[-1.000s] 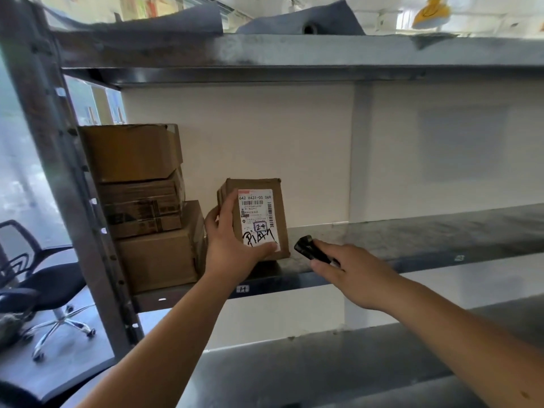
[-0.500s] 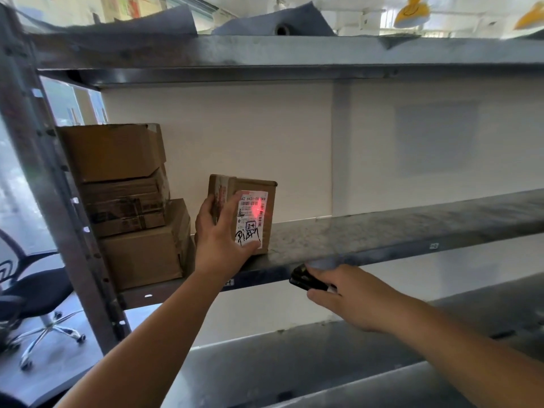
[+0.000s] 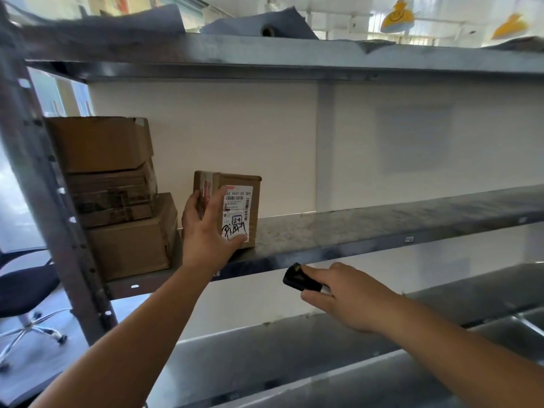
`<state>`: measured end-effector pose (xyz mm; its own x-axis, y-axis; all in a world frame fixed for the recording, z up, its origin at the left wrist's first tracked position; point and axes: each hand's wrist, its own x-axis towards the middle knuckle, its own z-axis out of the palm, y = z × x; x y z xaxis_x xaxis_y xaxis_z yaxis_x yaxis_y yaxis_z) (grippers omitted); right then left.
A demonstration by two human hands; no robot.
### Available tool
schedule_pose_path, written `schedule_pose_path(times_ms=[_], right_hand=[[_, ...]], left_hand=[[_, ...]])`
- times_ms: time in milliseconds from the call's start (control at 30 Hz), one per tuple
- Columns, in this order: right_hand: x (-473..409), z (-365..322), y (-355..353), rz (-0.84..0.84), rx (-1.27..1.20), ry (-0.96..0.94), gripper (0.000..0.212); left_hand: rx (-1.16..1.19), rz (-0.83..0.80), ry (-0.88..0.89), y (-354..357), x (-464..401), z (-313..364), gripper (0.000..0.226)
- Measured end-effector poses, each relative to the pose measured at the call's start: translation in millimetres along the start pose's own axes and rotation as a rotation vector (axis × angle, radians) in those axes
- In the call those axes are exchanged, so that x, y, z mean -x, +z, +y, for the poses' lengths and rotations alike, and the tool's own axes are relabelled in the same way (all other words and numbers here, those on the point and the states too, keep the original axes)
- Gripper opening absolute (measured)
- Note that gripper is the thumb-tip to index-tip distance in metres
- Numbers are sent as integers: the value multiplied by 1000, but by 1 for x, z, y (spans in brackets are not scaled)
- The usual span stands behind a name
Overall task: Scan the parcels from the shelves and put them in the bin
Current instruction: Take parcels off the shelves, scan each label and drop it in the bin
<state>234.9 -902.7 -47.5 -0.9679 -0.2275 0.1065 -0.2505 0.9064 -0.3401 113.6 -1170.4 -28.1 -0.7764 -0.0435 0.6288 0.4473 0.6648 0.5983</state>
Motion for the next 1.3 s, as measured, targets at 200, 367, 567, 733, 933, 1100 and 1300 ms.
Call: schedule_pose_path(times_ms=[200, 367, 567, 733, 933, 1100, 1300], right_hand=[[6, 6, -7, 72, -98, 37, 40], [17, 31, -13, 222, -137, 138, 51], [71, 72, 3, 307, -135, 346, 51], [148, 108, 22, 373, -148, 574, 42], [245, 151, 51, 424, -142, 835, 53], [313, 193, 63, 399, -136, 1077, 62], [384, 268, 55, 429, -162, 1238, 73]], left_hand=[[190, -12, 20, 1, 16, 20, 118], [422, -56, -35, 24, 39, 45, 119], [689, -307, -51, 61, 81, 84, 116], [797, -542, -16, 117, 128, 121, 120], [824, -852, 9, 200, 202, 172, 123], [891, -1067, -3, 266, 253, 234, 113], [921, -1190, 38, 348, 302, 312, 111]])
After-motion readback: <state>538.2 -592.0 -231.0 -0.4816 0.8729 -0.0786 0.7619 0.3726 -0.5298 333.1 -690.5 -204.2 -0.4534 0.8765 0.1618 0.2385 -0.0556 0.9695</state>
